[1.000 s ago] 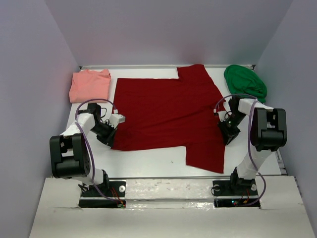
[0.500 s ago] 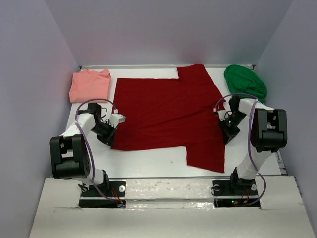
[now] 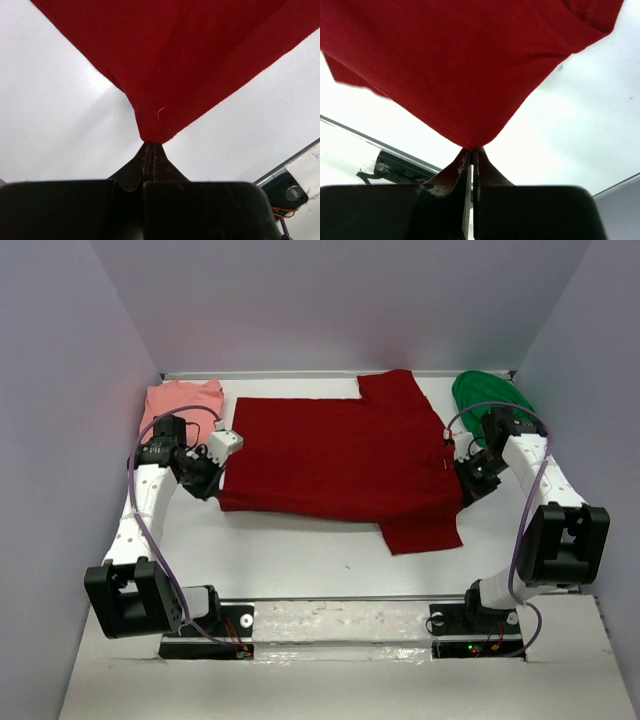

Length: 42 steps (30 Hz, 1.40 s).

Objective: Fold and stack the t-shirts
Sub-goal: Fold the flattened tshirt in 1/3 of the way

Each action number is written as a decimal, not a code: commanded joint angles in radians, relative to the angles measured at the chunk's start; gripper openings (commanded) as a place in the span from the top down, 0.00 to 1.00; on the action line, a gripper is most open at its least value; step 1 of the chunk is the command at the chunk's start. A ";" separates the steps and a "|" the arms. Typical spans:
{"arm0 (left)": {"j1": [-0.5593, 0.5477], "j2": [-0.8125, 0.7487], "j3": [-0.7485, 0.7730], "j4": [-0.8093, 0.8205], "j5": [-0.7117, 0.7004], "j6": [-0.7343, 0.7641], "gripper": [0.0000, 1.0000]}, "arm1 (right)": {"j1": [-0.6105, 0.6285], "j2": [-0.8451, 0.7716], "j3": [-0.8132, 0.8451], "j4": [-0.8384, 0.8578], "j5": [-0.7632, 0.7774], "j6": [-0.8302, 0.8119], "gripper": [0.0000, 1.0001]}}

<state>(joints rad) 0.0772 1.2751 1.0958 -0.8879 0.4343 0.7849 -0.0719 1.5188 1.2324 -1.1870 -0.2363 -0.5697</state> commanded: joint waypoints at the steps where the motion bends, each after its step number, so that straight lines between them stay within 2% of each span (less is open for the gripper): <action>1: -0.005 -0.037 0.064 -0.060 -0.014 -0.016 1.00 | -0.002 -0.029 0.042 -0.066 0.017 -0.019 1.00; 5: -0.005 -0.049 0.067 -0.042 -0.023 -0.039 1.00 | -0.002 -0.028 0.053 -0.060 0.020 -0.022 1.00; 13: -0.005 -0.056 0.012 0.122 -0.095 -0.131 1.00 | -0.002 0.018 0.097 0.064 0.045 0.043 1.00; 23: -0.014 0.001 0.035 0.170 -0.117 -0.179 1.00 | -0.002 0.136 0.223 0.070 -0.008 0.071 1.00; 35: -0.086 0.026 0.003 0.257 -0.203 -0.245 1.00 | -0.002 0.260 0.303 0.093 -0.043 0.088 1.00; 42: -0.135 0.098 0.003 0.325 -0.261 -0.292 1.00 | -0.002 0.334 0.355 0.109 -0.051 0.102 1.00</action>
<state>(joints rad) -0.0460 1.3415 1.1053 -0.6174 0.2298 0.5346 -0.0719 1.8324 1.5238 -1.1110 -0.2714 -0.4847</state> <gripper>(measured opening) 0.011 0.040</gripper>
